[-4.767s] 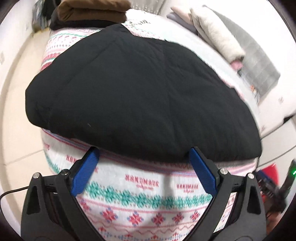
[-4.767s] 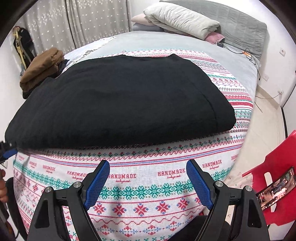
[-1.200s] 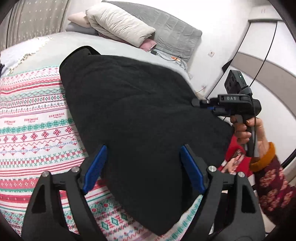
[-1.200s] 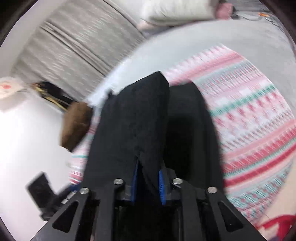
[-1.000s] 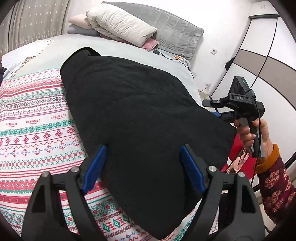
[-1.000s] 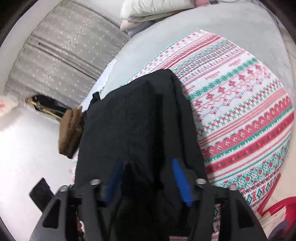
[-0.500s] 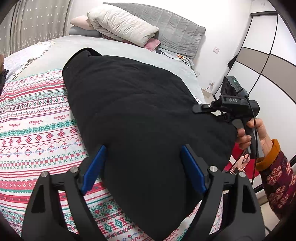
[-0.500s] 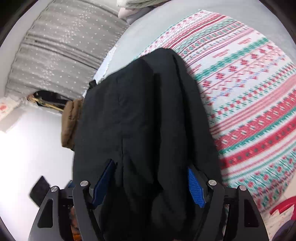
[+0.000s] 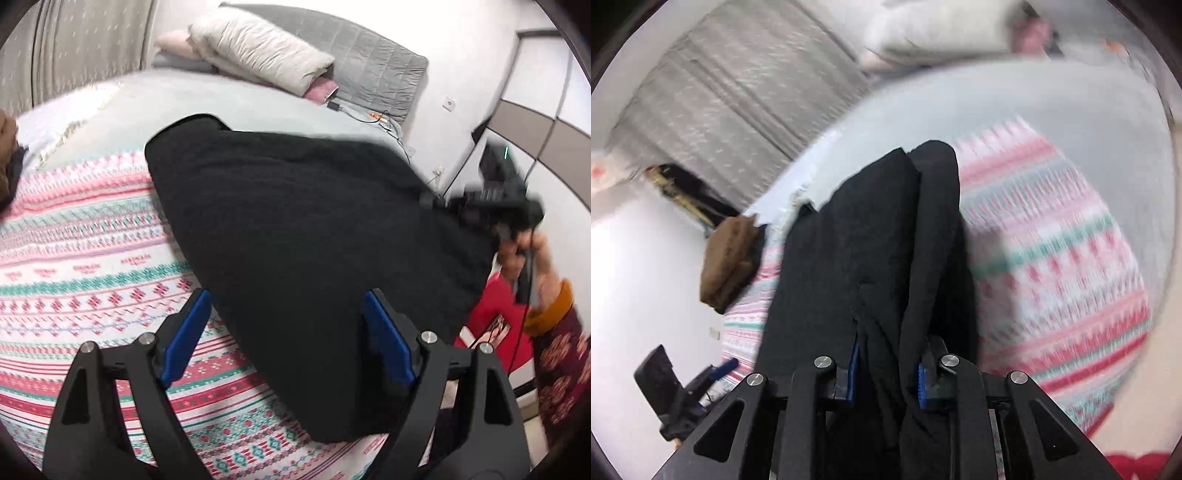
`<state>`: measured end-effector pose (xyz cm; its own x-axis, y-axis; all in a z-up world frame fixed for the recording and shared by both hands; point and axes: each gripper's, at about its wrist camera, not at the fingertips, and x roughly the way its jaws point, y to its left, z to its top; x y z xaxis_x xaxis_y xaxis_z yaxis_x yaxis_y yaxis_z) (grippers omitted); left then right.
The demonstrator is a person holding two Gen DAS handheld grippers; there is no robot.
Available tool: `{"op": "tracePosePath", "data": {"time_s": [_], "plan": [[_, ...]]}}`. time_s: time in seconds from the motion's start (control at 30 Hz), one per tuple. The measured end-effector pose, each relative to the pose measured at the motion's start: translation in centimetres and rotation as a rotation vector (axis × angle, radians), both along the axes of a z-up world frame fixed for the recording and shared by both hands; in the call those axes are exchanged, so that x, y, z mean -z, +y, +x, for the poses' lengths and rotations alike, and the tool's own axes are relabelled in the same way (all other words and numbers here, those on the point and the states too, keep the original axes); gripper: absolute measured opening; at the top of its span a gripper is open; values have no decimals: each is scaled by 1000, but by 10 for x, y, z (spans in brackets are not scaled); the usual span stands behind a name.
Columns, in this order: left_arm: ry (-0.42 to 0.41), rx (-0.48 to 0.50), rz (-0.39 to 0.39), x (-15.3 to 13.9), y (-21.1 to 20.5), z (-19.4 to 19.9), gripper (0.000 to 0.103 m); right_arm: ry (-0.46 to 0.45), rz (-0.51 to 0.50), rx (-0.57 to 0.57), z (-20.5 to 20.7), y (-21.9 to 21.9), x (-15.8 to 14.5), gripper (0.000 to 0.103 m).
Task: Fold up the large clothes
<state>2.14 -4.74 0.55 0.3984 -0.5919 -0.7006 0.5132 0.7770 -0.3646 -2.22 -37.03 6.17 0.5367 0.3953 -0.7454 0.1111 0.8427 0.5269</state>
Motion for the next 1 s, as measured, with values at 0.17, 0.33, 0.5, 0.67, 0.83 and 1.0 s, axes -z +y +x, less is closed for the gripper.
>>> {"op": "tracePosePath", "data": {"time_s": [0.17,0.33,0.5,0.67,0.83,1.0], "plan": [[115,-48,-9,17,-13,22,85,48,102,3,-6,-6,55,24],[99,-78,26,20,-19,30,91,1,186,-62,-1,-4,47,25],[199,-58,21,37,-18,43,100,73,115,-82,5,-15,56,63],[322,-13,-36,50,-14,61,103,142,175,-58,1,-52,64,82],[410,-29,-129,67,-8,63,103,200,290,-115,14,-52,87,83],[586,-2,-237,95,9,67,103,262,386,-149,24,-48,125,89]]}}
